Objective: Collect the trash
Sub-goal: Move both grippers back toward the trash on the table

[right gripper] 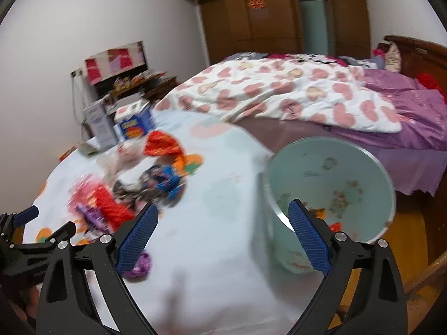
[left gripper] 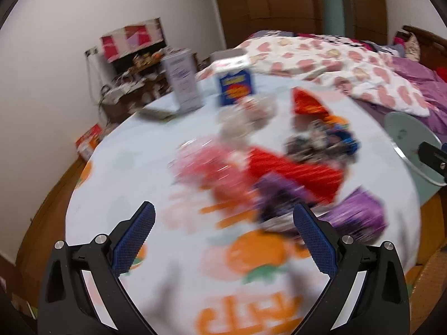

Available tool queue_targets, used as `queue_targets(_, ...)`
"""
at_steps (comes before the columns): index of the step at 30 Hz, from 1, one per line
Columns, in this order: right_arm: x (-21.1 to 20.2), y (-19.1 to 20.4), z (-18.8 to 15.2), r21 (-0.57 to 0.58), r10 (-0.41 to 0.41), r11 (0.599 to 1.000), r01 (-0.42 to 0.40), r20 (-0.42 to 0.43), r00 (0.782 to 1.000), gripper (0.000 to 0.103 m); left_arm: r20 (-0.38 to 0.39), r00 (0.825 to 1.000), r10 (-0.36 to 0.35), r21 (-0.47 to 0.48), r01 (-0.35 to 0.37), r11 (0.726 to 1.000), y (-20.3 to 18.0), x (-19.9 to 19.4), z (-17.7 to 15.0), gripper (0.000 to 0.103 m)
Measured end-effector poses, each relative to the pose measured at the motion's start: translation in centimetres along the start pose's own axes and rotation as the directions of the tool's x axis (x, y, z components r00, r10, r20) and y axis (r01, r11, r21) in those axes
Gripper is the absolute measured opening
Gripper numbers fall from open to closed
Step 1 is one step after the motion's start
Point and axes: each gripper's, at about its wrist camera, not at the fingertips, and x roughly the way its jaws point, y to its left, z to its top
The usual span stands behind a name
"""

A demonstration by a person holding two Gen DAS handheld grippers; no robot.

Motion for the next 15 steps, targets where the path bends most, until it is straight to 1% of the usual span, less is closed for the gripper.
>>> queue_targets(2,0.6,1.1,-0.3,-0.023,0.035,0.999,-0.036,-0.029,0.999,0.08,-0.03,0.999,0.017,-0.038,-0.019,0.999,2.1,0.7,-0.8,0.097)
queue_targets(3,1.0,1.8,-0.4,-0.036,0.052,0.998,-0.054,-0.046,0.998,0.08,-0.042,0.999,0.026,-0.055,-0.029,0.998,3.0,0.9,-1.2,0.097)
queue_targets(6,1.5,3.3,-0.9,-0.058,0.096,0.993,-0.1,-0.071,0.993,0.08,-0.063,0.997,0.046,-0.083,-0.051,0.995,5.1,1.3,-2.1,0.097)
queue_targets(7,1.7,4.0,-1.0,-0.071,0.126,0.989,-0.133,-0.084,0.988,0.08,-0.066,0.996,0.056,-0.089,-0.062,0.994,5.9,1.4,-2.4,0.097)
queue_targets(10,2.2,5.8,-1.3,-0.122,0.179,0.974,-0.192,-0.108,0.978,0.08,-0.074,0.994,0.082,-0.106,-0.09,0.99,7.8,1.4,-3.1,0.097)
queue_targets(13,3.5,7.4,-1.7,-0.159,0.191,0.963,-0.216,-0.16,0.968,0.081,-0.092,0.992,0.089,-0.142,-0.102,0.985,9.4,1.6,-3.5,0.097)
queue_targets(15,4.8,8.2,-2.3,-0.166,0.204,0.956,-0.242,-0.215,0.955,0.08,-0.097,0.991,0.092,-0.158,-0.107,0.982,10.1,1.6,-3.7,0.097)
